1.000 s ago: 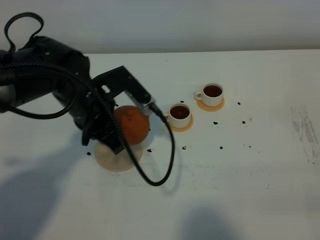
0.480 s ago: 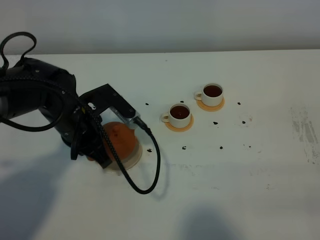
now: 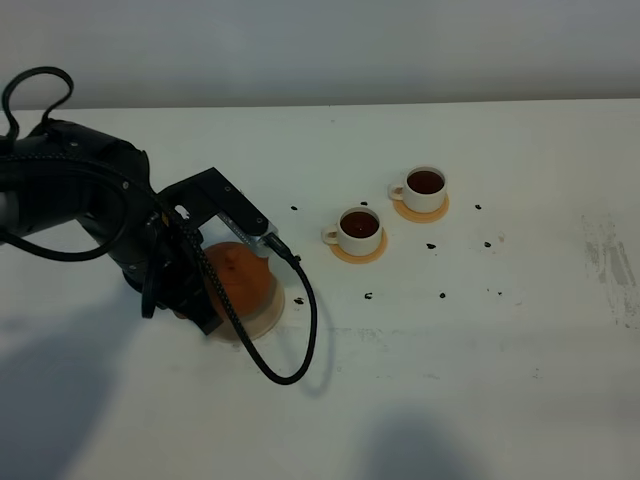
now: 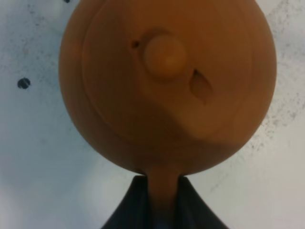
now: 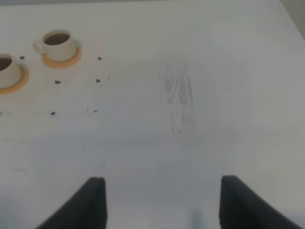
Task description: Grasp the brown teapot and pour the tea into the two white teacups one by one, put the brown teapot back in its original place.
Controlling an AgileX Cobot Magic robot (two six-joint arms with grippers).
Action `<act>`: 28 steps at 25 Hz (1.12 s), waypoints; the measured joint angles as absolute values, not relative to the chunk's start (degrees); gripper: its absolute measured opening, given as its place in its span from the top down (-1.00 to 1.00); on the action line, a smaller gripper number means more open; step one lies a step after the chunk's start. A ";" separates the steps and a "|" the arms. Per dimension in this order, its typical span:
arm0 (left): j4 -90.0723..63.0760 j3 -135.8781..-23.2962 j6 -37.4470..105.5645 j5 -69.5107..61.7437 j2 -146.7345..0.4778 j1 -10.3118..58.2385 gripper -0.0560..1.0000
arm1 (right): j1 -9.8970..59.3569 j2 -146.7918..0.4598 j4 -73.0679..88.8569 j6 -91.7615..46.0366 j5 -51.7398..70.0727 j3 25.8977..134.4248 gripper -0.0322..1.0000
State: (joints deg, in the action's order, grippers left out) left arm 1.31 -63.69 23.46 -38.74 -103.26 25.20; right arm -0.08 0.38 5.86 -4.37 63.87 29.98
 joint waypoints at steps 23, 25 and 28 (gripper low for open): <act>1.30 -63.69 24.52 -37.44 -106.51 25.15 0.75 | -0.08 0.38 5.86 -4.37 63.87 29.98 -0.03; 1.30 -63.69 24.52 -37.55 -106.51 25.15 0.75 | -0.08 0.38 5.86 -4.37 63.87 29.98 -0.03; 1.30 -63.69 24.59 -37.62 -106.51 25.15 0.74 | -0.08 0.38 5.86 -4.37 63.87 29.98 -0.03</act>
State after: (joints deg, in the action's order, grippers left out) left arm 1.30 -63.69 24.59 -37.62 -106.51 25.15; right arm -0.08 0.38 5.86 -4.37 63.87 29.98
